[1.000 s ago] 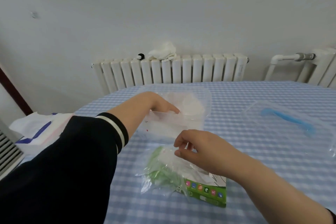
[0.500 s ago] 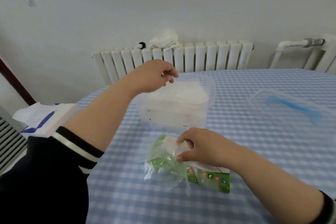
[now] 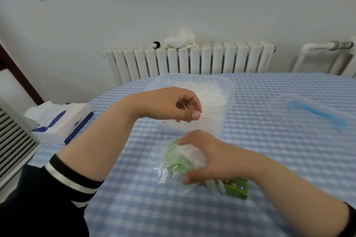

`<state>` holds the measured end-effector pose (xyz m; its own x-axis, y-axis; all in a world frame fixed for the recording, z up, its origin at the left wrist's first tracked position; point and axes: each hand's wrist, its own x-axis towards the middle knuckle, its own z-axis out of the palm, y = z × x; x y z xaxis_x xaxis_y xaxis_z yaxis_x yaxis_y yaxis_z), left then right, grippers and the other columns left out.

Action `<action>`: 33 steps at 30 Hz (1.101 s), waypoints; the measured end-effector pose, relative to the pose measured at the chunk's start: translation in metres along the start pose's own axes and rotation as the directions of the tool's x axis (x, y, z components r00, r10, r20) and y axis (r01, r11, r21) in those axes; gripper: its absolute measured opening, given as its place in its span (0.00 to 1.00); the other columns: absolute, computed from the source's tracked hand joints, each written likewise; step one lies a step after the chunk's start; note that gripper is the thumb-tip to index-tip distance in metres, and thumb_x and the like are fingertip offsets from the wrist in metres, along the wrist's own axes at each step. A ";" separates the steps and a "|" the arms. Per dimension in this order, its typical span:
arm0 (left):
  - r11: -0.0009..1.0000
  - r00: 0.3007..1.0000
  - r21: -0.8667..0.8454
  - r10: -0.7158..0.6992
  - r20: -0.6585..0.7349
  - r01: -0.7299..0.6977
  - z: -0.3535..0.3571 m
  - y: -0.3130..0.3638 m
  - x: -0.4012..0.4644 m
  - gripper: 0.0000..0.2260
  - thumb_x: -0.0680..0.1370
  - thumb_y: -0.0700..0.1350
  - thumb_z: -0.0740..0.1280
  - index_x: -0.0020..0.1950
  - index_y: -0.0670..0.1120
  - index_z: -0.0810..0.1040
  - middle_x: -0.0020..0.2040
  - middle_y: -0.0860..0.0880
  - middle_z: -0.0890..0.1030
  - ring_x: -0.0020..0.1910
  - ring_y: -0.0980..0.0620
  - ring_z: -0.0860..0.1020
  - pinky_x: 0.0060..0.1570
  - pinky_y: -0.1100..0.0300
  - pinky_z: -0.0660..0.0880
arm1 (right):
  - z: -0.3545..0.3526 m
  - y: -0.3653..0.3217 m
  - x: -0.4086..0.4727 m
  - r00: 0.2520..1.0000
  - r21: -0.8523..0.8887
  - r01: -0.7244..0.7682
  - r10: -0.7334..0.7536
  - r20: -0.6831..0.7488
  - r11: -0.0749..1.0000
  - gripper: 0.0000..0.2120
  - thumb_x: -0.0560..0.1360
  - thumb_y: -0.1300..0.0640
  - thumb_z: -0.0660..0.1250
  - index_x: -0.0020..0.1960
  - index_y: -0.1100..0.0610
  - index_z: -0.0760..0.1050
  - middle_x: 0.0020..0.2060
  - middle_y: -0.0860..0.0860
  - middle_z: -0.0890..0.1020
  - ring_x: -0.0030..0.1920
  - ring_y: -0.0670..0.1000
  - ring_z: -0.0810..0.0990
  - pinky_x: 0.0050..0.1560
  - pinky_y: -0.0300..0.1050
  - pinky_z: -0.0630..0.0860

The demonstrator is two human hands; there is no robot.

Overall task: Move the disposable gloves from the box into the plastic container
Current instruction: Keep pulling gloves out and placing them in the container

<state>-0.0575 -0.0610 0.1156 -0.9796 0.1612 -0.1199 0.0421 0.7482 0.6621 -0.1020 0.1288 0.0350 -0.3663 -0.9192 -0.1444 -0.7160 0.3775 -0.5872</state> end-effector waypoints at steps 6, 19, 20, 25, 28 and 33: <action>0.999 0.998 -0.050 0.015 0.058 -0.012 0.005 -0.004 -0.004 0.21 0.74 0.59 0.63 0.58 0.45 0.76 0.56 0.52 0.83 0.55 0.56 0.81 0.58 0.54 0.78 | 0.006 0.006 0.009 0.965 -0.079 -0.050 0.028 -0.261 0.996 0.09 0.79 0.47 0.61 0.54 0.46 0.79 0.53 0.42 0.81 0.53 0.44 0.78 0.56 0.45 0.74; 0.979 0.943 -0.191 0.008 -0.333 -0.075 0.011 0.007 -0.004 0.05 0.79 0.46 0.67 0.55 0.50 0.78 0.45 0.54 0.85 0.45 0.56 0.83 0.47 0.60 0.80 | -0.058 -0.001 -0.013 0.898 0.860 0.083 0.337 -0.284 0.504 0.07 0.79 0.60 0.63 0.46 0.62 0.78 0.38 0.56 0.86 0.37 0.53 0.85 0.37 0.44 0.82; 0.974 0.916 -0.210 -0.004 -0.401 -0.088 0.010 0.012 0.000 0.04 0.80 0.45 0.65 0.51 0.49 0.79 0.43 0.54 0.85 0.42 0.57 0.83 0.43 0.61 0.79 | -0.059 -0.001 -0.014 0.911 0.896 0.066 0.340 -0.234 0.438 0.07 0.79 0.60 0.63 0.47 0.62 0.78 0.38 0.56 0.85 0.36 0.53 0.85 0.35 0.44 0.82; 0.981 0.816 -0.196 -0.109 -0.568 -0.006 -0.012 0.016 0.033 0.09 0.81 0.47 0.64 0.44 0.48 0.81 0.36 0.56 0.82 0.27 0.59 0.74 0.25 0.67 0.70 | -0.063 0.003 -0.014 0.933 0.987 0.053 0.344 -0.102 0.149 0.10 0.80 0.55 0.62 0.52 0.61 0.77 0.41 0.57 0.86 0.33 0.51 0.84 0.30 0.41 0.81; 0.981 0.748 -0.159 -0.188 -0.637 0.111 -0.031 -0.003 0.058 0.09 0.81 0.48 0.64 0.44 0.48 0.80 0.35 0.55 0.81 0.24 0.57 0.70 0.25 0.66 0.66 | -0.070 0.007 -0.016 0.899 0.987 0.135 0.409 -0.158 0.086 0.12 0.81 0.52 0.60 0.54 0.60 0.74 0.40 0.57 0.86 0.32 0.51 0.84 0.29 0.42 0.81; 0.926 0.722 0.034 -0.269 -0.637 0.375 -0.041 -0.038 0.085 0.13 0.82 0.46 0.61 0.46 0.41 0.81 0.43 0.46 0.85 0.32 0.50 0.76 0.38 0.59 0.75 | -0.077 0.014 -0.018 0.867 0.970 0.178 0.440 -0.235 0.167 0.09 0.81 0.54 0.61 0.52 0.58 0.75 0.39 0.55 0.85 0.33 0.51 0.84 0.30 0.43 0.81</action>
<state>-0.1508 -0.1021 0.1111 -0.8440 -0.4948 0.2069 -0.3215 0.7756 0.5433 -0.1506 0.1590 0.0906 -0.7722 -0.6041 -0.1966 0.3915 -0.2088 -0.8962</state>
